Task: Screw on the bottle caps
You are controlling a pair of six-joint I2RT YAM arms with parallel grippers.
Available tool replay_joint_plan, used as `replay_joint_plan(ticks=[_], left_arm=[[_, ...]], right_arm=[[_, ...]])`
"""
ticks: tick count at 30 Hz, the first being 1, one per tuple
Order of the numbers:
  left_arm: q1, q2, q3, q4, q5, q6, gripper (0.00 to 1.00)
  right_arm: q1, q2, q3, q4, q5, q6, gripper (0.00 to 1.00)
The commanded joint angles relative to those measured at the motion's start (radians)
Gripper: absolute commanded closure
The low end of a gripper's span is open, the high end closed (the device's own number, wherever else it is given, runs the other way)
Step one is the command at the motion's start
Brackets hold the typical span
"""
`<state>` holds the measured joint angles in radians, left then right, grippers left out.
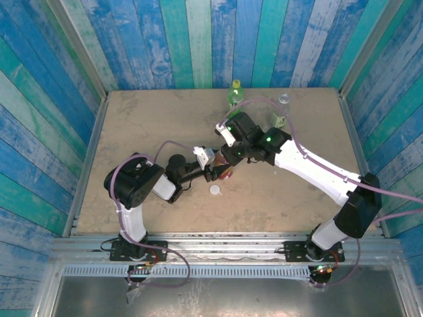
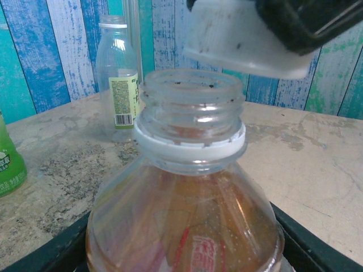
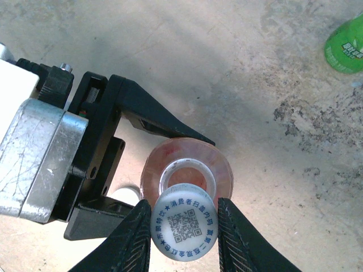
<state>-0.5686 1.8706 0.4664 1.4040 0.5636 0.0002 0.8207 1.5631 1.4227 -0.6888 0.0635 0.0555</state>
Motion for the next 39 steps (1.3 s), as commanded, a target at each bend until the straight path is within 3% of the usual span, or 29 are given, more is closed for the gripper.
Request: replay_joint_plan(ticks=[1, 29, 39], left_arm=[[-0.003, 0.009, -0.018, -0.049, 0.032, 0.0, 0.43], [-0.003, 0.008, -0.02, -0.069, 0.037, 0.02, 0.43], [-0.003, 0.014, -0.017, -0.066, 0.036, 0.016, 0.43]], right_arm=[[0.004, 0.024, 0.022, -0.017, 0.004, -0.013, 0.68], [0.001, 0.121, 0.112, -0.115, 0.01, -0.012, 0.7], [0.0, 0.084, 0.047, -0.062, 0.01, 0.0, 0.7]])
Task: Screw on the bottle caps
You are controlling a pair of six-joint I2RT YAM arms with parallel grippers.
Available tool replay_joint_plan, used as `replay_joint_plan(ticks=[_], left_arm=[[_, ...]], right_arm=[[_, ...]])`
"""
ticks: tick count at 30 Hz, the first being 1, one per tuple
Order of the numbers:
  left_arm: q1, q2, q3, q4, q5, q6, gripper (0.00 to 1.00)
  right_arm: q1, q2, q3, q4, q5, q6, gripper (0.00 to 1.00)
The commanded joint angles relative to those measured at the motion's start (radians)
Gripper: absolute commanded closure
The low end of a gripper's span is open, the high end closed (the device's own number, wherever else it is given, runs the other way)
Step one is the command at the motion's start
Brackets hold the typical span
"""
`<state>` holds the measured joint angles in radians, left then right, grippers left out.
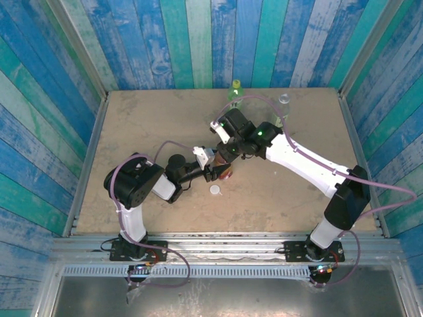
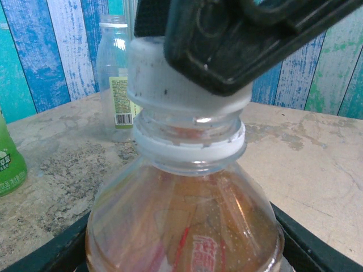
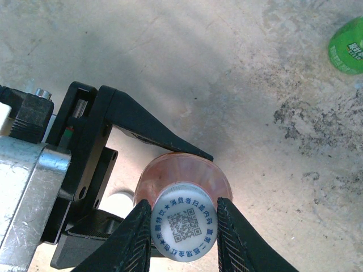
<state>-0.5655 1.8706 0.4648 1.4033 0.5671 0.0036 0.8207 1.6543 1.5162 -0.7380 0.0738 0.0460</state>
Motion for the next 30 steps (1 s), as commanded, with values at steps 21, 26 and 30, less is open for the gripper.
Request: replay_joint_plan(ticks=[21, 26, 30], left_arm=[[-0.005, 0.012, -0.015, -0.075, 0.036, 0.016, 0.43], [-0.006, 0.014, -0.014, -0.076, 0.036, 0.018, 0.43], [-0.005, 0.015, -0.014, -0.076, 0.037, 0.015, 0.43]], right_arm=[[0.0, -0.015, -0.041, 0.015, -0.005, 0.008, 0.63], [-0.001, -0.05, -0.05, 0.03, 0.0, 0.009, 0.48], [0.0, -0.085, -0.077, 0.067, 0.013, 0.012, 0.41]])
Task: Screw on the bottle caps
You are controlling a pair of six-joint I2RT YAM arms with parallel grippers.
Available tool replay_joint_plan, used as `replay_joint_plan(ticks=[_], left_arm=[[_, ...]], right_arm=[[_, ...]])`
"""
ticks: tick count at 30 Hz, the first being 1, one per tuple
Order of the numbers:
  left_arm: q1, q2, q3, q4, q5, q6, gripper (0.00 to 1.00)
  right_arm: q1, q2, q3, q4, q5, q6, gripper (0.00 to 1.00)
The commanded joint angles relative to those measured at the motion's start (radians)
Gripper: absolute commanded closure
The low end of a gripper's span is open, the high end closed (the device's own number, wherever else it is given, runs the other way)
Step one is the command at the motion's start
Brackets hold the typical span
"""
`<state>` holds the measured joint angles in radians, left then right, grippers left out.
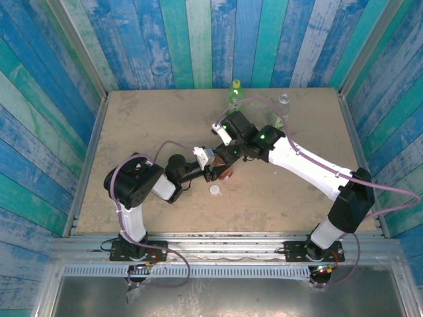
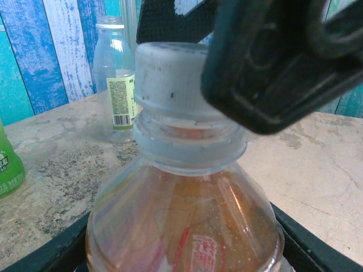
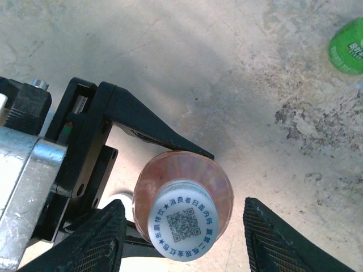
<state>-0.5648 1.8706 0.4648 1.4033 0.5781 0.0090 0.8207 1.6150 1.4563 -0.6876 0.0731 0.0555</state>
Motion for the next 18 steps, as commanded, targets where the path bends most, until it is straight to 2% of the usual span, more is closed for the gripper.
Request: replay_joint_plan(ticks=[1, 3, 9, 12, 18], left_arm=[[-0.006, 0.014, -0.014, -0.076, 0.026, 0.01, 0.43], [-0.006, 0.015, -0.014, -0.076, 0.025, 0.011, 0.43], [-0.006, 0.017, -0.013, -0.076, 0.027, 0.009, 0.43], [-0.007, 0.017, -0.014, -0.079, 0.027, 0.011, 0.43], [-0.006, 0.015, -0.014, -0.081, 0.025, 0.012, 0.43]], right_arm=[[0.0, -0.057, -0.027, 0.03, 0.017, 0.006, 0.42], [0.0, -0.07, -0.038, 0.047, 0.027, 0.015, 0.47], [-0.012, -0.061, -0.049, 0.045, 0.026, 0.028, 0.7], [-0.016, -0.05, -0.054, 0.043, 0.013, 0.031, 0.77], [-0.026, -0.033, -0.067, 0.039, -0.005, 0.034, 0.84]])
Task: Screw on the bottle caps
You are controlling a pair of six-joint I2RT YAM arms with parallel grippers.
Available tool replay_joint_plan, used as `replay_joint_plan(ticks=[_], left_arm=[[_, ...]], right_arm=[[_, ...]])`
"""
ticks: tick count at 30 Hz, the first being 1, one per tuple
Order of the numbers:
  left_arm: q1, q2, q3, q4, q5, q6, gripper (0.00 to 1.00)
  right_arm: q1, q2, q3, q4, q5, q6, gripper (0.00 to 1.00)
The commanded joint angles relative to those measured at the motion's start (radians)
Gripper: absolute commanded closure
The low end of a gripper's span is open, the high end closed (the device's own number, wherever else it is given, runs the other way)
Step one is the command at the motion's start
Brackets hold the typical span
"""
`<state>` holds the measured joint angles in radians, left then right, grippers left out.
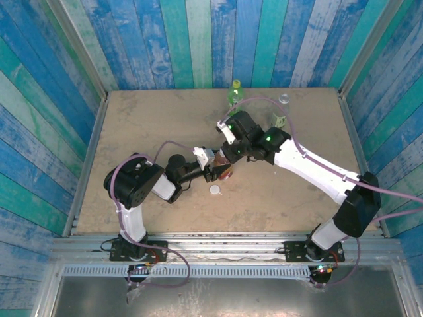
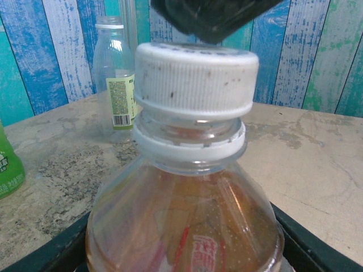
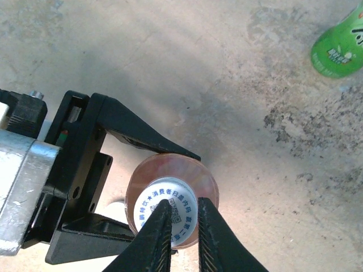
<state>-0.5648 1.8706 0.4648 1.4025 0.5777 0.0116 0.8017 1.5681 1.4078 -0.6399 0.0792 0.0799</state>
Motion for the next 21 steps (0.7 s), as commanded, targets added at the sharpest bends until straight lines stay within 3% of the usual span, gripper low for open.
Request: replay_joint_plan(ticks=[1, 21], left_arm=[[-0.006, 0.016, -0.013, -0.079, 0.026, 0.01, 0.43], [-0.006, 0.017, -0.013, -0.08, 0.028, 0.011, 0.43]], right_arm=[[-0.008, 0.015, -0.024, -0.009, -0.017, 0.012, 0.84], [-0.044, 0.033, -0.115, -0.041, -0.073, 0.043, 0.88]])
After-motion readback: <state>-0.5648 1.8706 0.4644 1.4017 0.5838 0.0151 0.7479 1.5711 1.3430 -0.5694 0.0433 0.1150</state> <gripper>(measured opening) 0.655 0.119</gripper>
